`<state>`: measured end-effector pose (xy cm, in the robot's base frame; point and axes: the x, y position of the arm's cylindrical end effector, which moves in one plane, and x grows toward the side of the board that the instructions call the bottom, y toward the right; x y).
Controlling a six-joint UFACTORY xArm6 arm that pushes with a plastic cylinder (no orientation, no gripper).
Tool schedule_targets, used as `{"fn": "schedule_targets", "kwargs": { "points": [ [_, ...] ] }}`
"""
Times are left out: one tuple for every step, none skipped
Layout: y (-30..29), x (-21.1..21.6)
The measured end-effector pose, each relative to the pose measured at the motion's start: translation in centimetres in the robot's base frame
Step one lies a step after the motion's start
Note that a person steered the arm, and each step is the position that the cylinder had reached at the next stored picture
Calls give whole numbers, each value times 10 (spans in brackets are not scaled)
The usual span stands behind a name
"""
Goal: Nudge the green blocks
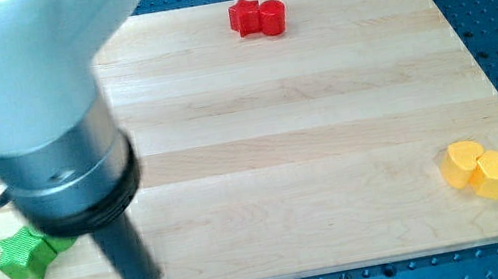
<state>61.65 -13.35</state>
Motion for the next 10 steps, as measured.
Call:
{"fn": "schedule_targets", "kwargs": {
  "points": [
    [-16, 2],
    [-49, 2],
    [-55, 2],
    [-53, 2],
    [-59, 2],
    [-85, 0],
    [-85, -9],
    [-66, -16],
    [-30, -48],
    [-19, -72]
  ]
}}
